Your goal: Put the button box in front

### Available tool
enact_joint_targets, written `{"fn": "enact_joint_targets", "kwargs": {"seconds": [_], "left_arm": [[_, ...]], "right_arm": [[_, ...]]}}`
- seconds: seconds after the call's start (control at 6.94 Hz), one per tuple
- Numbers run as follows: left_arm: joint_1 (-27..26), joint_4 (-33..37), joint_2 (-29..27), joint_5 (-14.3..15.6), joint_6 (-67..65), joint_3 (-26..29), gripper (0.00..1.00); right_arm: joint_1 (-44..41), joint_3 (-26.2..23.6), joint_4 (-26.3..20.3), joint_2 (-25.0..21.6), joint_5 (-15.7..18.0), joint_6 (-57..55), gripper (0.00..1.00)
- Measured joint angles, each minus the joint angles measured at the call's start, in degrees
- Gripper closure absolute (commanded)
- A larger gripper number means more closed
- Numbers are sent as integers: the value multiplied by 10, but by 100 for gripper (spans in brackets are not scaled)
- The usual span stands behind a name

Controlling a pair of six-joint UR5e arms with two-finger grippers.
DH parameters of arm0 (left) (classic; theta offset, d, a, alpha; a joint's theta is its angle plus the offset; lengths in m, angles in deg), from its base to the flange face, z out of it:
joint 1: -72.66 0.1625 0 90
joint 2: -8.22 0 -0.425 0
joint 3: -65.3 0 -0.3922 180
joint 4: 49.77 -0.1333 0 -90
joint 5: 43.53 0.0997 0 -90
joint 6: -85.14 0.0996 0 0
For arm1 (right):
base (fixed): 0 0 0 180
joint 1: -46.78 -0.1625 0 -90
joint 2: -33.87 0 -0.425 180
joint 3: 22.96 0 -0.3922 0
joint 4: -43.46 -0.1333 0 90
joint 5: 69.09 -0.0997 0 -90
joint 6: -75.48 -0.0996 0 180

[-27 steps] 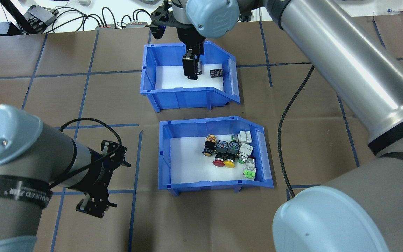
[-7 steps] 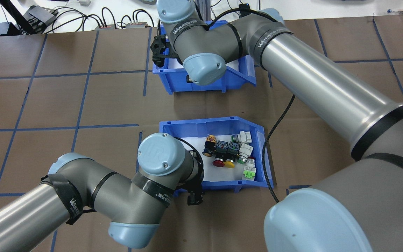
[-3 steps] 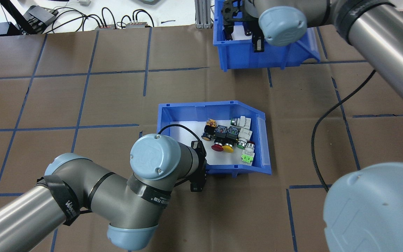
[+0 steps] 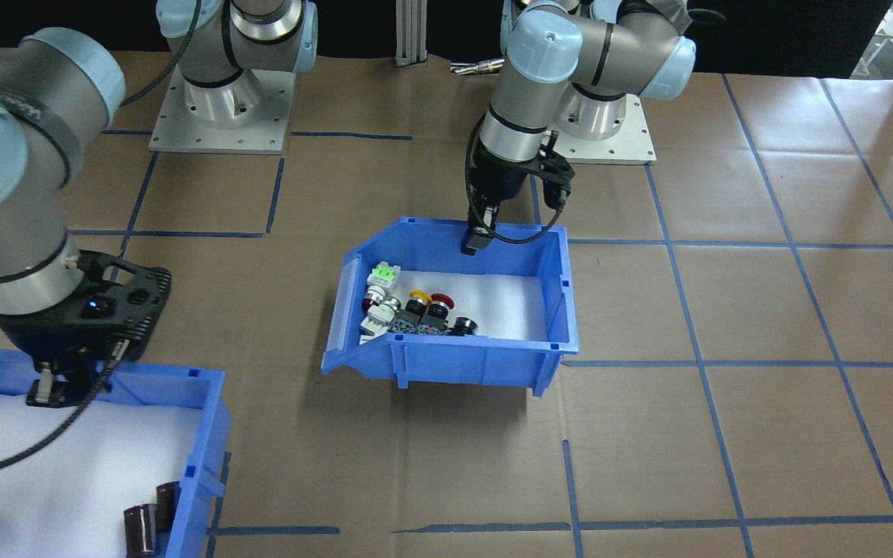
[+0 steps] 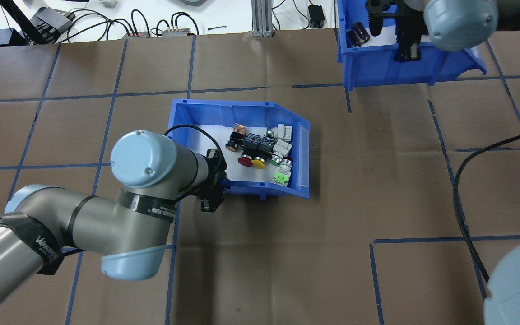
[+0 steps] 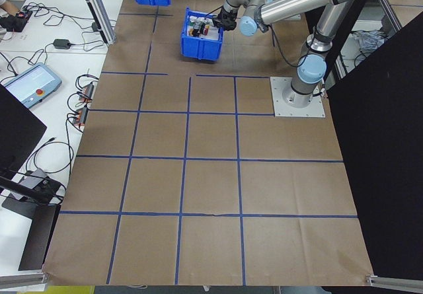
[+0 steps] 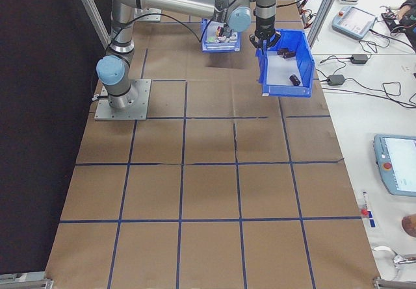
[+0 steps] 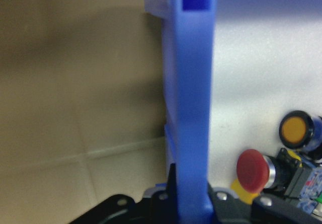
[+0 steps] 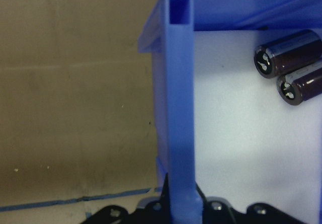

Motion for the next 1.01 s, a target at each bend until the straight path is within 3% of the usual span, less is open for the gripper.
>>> {"fn": "enact_joint_targets", "kwargs": {"seconds": [0.43, 0.72, 1.01], "left_arm": [[127, 57, -25, -10, 142, 56, 100], [129, 89, -118, -11, 145, 168, 100], [78, 94, -196, -12, 86, 255, 99]], "right_arm": [[89, -107, 0, -96, -36, 105, 100], [132, -209, 6, -185, -62, 166, 100], [167, -278, 8, -248, -89, 209, 100]]}}
